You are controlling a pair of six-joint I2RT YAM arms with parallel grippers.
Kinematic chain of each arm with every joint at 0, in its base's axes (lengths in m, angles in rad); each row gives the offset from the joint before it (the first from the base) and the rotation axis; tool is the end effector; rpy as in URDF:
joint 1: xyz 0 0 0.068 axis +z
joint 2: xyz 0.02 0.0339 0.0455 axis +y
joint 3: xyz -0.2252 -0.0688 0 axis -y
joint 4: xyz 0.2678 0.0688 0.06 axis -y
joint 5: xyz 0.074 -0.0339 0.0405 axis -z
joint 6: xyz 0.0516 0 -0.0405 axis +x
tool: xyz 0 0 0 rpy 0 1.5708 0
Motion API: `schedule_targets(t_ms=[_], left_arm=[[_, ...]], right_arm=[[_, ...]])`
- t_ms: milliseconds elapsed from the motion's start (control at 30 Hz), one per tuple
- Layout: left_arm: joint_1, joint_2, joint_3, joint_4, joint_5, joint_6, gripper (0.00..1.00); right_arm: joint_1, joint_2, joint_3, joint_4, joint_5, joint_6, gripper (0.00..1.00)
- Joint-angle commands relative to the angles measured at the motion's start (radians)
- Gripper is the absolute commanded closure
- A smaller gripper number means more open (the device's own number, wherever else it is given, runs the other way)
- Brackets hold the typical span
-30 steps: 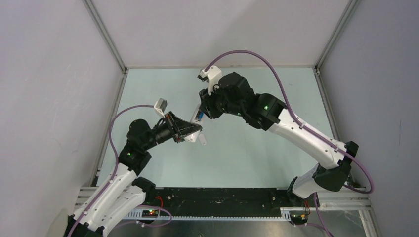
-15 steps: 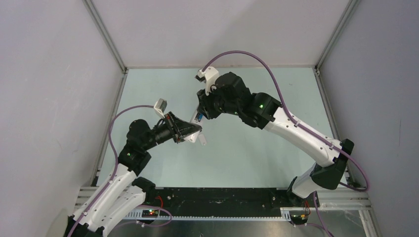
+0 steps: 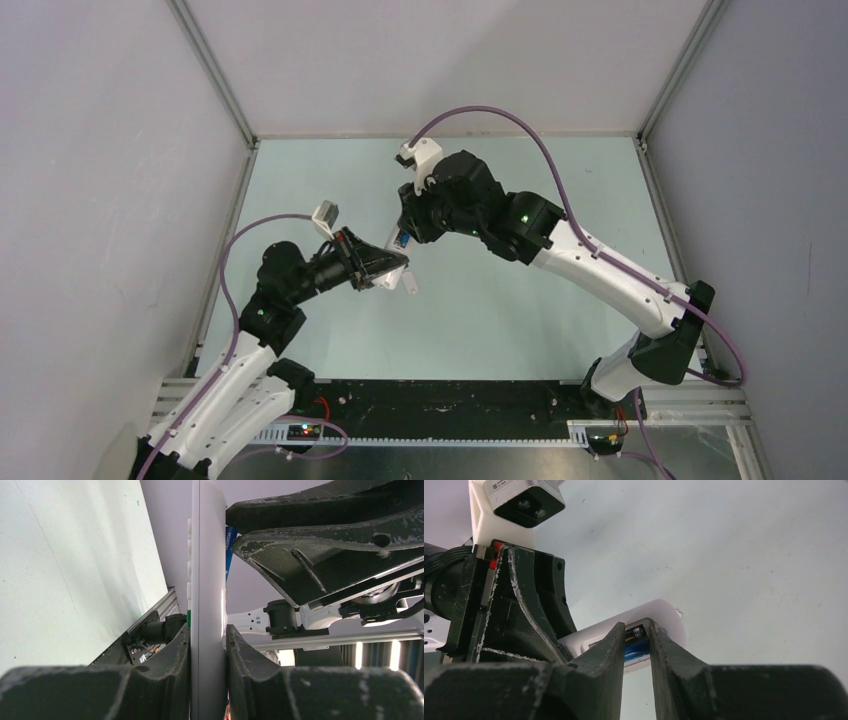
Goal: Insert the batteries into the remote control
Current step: Load the battery into the remote control.
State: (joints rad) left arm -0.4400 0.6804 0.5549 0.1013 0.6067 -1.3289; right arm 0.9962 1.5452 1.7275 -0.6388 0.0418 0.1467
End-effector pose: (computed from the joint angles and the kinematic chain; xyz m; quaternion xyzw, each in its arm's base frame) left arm 0.1996 -0.1265 0.2784 -0.1053 0.7063 -0.6511 0.2571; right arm 0.2080 0.3173 0.3908 -0.3396 0.7777 0.2710 0.4543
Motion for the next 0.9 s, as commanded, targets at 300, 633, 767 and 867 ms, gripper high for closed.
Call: schedule_targets(t_ms=[300,633,767,867], left_arm=[[0.001,-0.007,0.042,0.048,-0.001,-0.030,1.00],[0.001,-0.010,0.054,0.048,-0.003,-0.037,1.00],[0.001,-0.011,0.059,0.048,-0.003,-0.039,1.00],[0.001,-0.015,0.058,0.057,-0.002,-0.049,1.00]], right_arm=[[0.004,-0.103,-0.139,0.143,-0.022,0.109,0.72],[0.004,-0.149,-0.270,0.290,-0.082,0.246,0.72],[0.009,-0.160,-0.304,0.320,-0.089,0.276,0.72],[0.020,-0.157,-0.314,0.322,-0.079,0.279,0.72]])
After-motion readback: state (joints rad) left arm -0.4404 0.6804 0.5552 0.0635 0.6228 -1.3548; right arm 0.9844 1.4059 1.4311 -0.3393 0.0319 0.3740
